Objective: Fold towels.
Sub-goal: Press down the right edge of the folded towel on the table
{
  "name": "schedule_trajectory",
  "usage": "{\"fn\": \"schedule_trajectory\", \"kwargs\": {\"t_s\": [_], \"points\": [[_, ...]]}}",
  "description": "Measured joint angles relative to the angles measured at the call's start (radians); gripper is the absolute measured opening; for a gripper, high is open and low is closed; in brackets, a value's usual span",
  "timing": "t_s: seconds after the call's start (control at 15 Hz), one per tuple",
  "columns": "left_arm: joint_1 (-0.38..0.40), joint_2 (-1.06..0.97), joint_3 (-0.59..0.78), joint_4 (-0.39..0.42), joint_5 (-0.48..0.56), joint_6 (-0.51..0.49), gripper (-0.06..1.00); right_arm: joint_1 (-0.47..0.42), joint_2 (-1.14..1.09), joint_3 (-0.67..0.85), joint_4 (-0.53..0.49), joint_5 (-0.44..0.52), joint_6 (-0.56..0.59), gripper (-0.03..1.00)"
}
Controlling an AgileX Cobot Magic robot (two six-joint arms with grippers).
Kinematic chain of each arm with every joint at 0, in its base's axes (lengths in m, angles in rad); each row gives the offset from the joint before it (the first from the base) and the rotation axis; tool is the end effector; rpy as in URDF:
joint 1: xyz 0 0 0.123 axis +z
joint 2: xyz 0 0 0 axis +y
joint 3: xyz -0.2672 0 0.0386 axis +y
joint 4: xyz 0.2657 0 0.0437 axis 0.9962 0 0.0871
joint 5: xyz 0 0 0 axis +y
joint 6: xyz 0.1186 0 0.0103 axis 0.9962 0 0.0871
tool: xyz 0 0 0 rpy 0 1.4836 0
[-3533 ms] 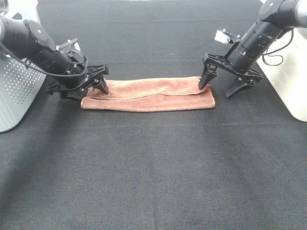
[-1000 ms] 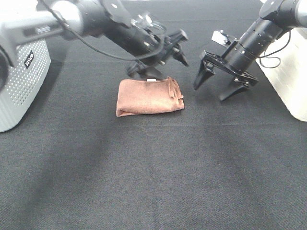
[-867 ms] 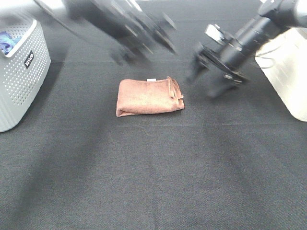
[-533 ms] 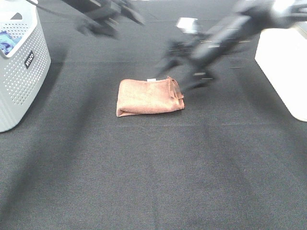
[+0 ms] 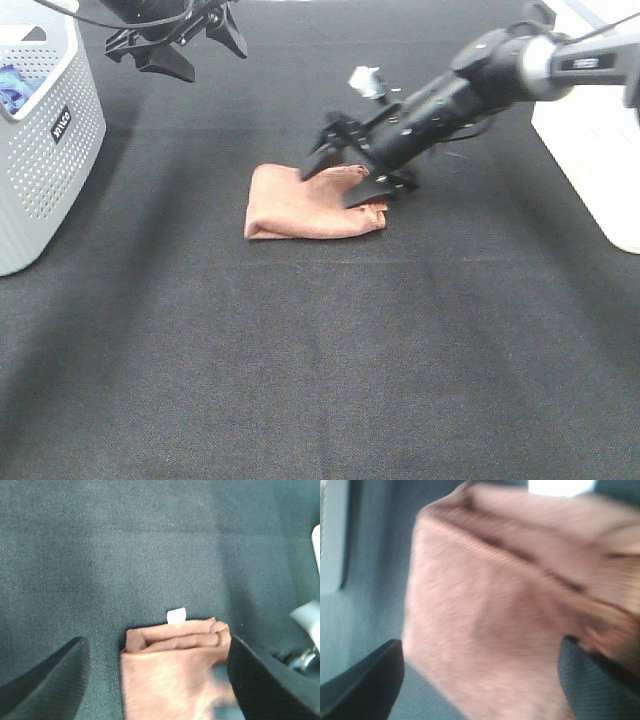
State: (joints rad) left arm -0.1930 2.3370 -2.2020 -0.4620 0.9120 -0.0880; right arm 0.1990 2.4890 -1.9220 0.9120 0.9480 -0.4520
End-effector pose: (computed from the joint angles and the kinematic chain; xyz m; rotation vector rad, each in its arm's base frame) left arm 0.5327 -0.1469 0.2086 -0.0823 2.5227 -0.6873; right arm 0.4922 0.1773 0.0642 -0.1992 2.7090 1.0693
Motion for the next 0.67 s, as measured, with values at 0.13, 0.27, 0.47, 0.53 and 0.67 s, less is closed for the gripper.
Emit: {"fn": "schedule_trajectory", "kwargs": {"t_s": [0.13, 0.27, 0.47, 0.53, 0.67], "points": [[0.000, 0.000, 0.000, 0.002, 0.004, 0.016, 0.73, -0.042, -0.001, 0.000, -0.001, -0.006, 0.000, 0.79], [0.000, 0.000, 0.000, 0.006, 0.016, 0.034, 0.73, -0.067, -0.001, 0.000, -0.037, -0.024, 0.000, 0.79], [0.000, -0.008, 0.000, 0.009, 0.020, 0.038, 0.73, -0.074, -0.005, 0.000, -0.097, -0.034, 0.006, 0.79], [0.000, -0.023, 0.000, 0.022, 0.032, 0.050, 0.73, -0.074, -0.018, 0.000, -0.154, -0.034, 0.036, 0.79], [0.000, -0.084, 0.000, 0.056, 0.093, 0.122, 0.73, -0.074, -0.088, 0.000, -0.335, 0.005, 0.179, 0.79]]}}
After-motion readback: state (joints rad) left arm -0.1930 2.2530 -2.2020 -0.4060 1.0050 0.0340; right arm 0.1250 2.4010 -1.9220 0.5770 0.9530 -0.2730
